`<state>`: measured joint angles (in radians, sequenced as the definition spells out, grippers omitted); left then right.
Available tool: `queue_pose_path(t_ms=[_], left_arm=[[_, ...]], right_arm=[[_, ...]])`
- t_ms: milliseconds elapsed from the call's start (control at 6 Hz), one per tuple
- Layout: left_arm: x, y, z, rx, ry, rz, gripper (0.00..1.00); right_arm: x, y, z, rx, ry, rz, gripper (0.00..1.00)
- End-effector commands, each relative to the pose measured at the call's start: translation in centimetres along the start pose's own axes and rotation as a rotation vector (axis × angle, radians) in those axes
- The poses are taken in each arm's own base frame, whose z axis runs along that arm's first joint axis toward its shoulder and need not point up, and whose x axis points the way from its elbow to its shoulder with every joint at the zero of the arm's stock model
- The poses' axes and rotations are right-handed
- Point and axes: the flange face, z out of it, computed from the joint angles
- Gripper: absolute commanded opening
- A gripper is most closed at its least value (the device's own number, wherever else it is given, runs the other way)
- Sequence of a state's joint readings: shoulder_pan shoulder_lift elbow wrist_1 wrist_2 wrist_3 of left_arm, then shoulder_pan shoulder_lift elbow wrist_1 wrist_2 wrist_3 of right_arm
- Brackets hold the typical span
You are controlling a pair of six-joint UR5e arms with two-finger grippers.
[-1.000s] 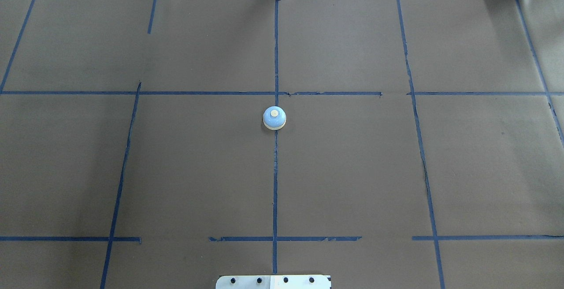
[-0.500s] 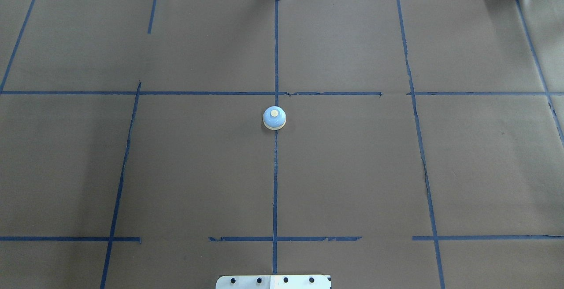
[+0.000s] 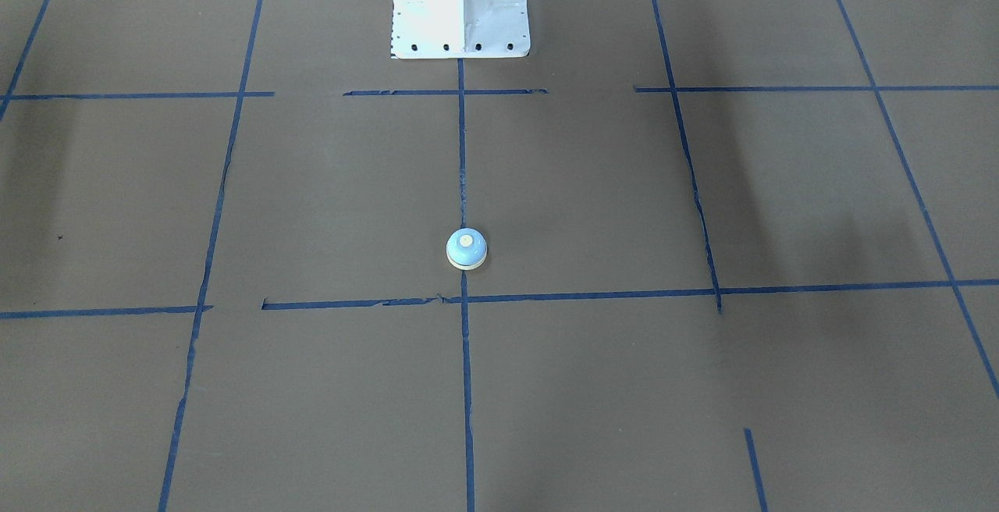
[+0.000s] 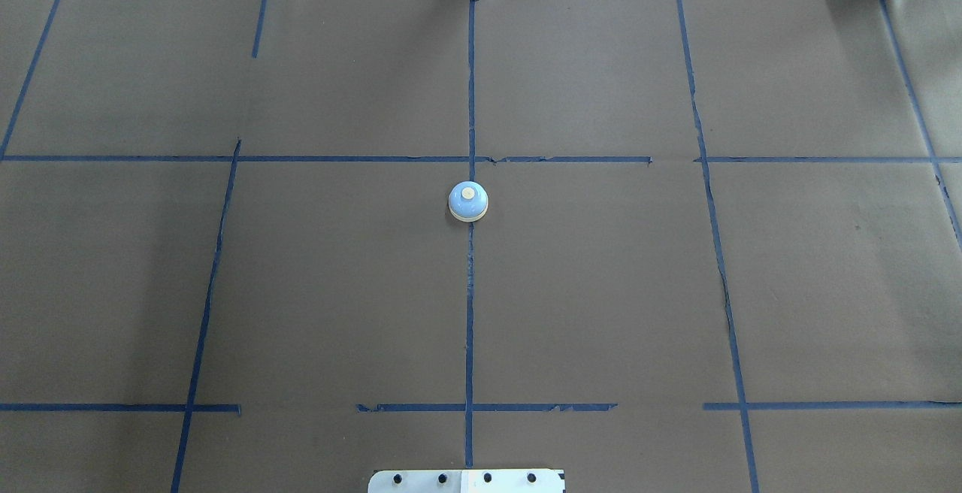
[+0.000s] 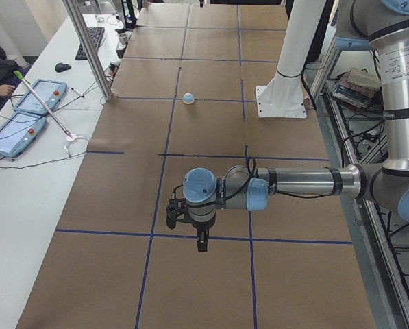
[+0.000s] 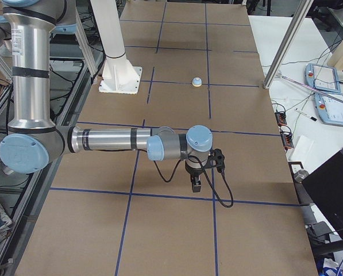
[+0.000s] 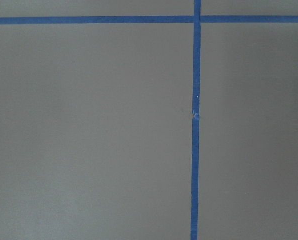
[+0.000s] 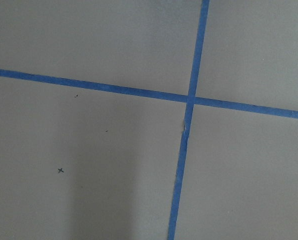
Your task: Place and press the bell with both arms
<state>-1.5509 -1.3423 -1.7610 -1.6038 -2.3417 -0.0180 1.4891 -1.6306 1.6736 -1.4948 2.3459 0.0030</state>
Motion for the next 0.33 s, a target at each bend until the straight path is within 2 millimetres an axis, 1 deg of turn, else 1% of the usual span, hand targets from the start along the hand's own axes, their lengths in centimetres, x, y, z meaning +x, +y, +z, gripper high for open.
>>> queue_pose_path(t_ms=[0, 167], left_arm=[[0.01, 0.00, 0.00, 0.000, 0.001, 0.000, 1.00], [0.17, -0.04, -0.16, 0.004, 0.001, 0.003, 1.00]], right_arm=[[0.02, 0.00, -0.02, 0.001, 0.000, 0.000, 1.00], [-0.05, -0.01, 0.04, 0.000, -0.001, 0.000, 1.00]])
